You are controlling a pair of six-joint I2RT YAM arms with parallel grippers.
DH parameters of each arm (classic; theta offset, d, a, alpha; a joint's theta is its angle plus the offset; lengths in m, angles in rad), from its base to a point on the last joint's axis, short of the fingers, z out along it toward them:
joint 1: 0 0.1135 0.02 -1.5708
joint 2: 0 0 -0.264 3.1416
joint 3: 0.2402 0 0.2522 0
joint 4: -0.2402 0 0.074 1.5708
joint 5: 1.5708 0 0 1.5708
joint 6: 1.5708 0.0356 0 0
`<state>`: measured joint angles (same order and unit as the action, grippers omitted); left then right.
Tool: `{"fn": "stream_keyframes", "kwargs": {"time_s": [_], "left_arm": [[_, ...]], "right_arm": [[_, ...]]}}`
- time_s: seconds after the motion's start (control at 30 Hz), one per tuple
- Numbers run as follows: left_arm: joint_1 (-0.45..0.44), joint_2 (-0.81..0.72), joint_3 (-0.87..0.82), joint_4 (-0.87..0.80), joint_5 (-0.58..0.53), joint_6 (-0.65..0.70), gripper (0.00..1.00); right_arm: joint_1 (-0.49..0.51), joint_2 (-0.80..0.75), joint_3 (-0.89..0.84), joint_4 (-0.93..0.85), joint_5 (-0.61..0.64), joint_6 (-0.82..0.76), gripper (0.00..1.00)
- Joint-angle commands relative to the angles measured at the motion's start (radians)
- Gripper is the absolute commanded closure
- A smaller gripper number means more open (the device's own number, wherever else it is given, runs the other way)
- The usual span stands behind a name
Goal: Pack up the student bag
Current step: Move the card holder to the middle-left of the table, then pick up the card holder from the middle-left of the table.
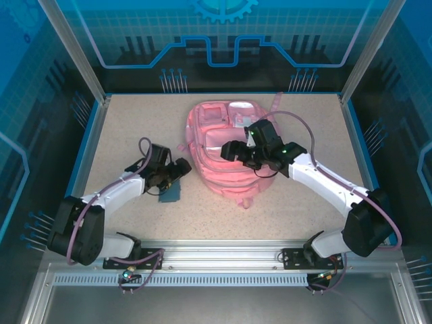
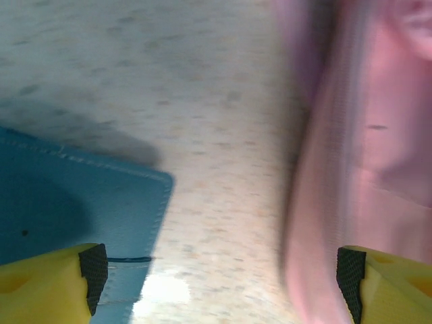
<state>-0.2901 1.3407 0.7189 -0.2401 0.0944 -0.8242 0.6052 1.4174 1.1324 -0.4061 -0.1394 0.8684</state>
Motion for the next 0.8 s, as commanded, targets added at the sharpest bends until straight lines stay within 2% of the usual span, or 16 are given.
{"fn": "stream_keyframes", "kwargs": {"time_s": [0.0, 0.13, 0.3, 0.43, 0.77], "left_arm": [[0.001, -0.047, 0.094, -0.099, 0.025, 0.114, 0.06], [0.058, -0.094, 0.104, -0.216, -0.074, 0.179, 0.02], [0.157, -0.094, 0.039, -0.259, -0.081, 0.22, 0.02], [0.172, -0.04, 0.02, -0.263, -0.071, 0.264, 0.08], [0.17, 0.106, 0.007, -0.17, 0.116, 0.265, 0.23]], "right_arm": [[0.039, -0.02, 0.049, -0.043, 0.059, -0.053, 0.17], [0.099, 0.014, 0.09, -0.042, 0.092, -0.087, 0.18], [0.17, 0.097, 0.165, -0.067, 0.112, -0.129, 0.18], [0.201, 0.156, 0.211, -0.082, 0.105, -0.144, 0.19], [0.21, 0.184, 0.24, -0.106, 0.118, -0.141, 0.2]]}}
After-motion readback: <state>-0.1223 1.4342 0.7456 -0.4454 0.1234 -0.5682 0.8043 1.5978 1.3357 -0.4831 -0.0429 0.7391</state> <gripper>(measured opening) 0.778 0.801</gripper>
